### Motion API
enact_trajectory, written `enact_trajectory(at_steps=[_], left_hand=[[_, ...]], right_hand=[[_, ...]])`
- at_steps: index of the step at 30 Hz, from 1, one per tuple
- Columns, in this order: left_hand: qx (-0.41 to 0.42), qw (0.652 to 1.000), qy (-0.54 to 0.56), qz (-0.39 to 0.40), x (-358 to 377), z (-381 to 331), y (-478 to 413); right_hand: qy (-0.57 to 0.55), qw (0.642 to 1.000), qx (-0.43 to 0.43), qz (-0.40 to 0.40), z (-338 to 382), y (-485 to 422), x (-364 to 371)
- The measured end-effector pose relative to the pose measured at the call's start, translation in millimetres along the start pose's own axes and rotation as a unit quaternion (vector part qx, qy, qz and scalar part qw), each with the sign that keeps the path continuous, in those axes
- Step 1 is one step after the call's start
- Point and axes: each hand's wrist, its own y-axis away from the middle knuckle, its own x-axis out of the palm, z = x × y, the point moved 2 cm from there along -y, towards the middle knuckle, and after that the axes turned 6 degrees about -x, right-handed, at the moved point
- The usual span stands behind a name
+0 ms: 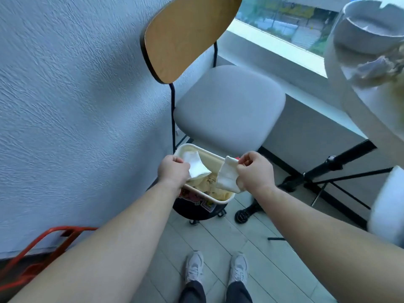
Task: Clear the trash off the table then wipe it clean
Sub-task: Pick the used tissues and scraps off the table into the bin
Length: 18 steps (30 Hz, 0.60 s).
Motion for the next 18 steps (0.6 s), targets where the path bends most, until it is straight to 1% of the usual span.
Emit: enact_trajectory(at_steps=[4,7,8,11,14,18], left_hand=[[-0.04,0.998,0.038,0.016,9.1,22.5,-10.6],[-0.044,0.991,0.112,0.067,10.2,32.2,-12.8],[-0.036,0.989,0.118,0.085,8.9,34.3,-13.6],[0.001,0.991,0.079,0.112,2.7,38.7,-15.7],[0.019,0.993,0.056,0.104,-3.9,39.4,-15.7],[0.026,0.993,0.068,0.098,-9.8,37.9,-14.0]], right_hand=[[0.0,1.0,-0.014,0.012,-9.5,-2.5,18.3],[0.005,0.999,-0.028,0.02,-9.2,-5.4,32.3],[0.004,0.999,-0.032,0.026,-8.3,-6.5,36.4],[0.006,0.998,-0.04,0.053,-4.5,-8.1,46.4],[0.03,0.996,-0.041,0.074,-3.4,-6.8,51.4],[0.045,0.994,-0.038,0.087,-2.0,-0.9,50.8]])
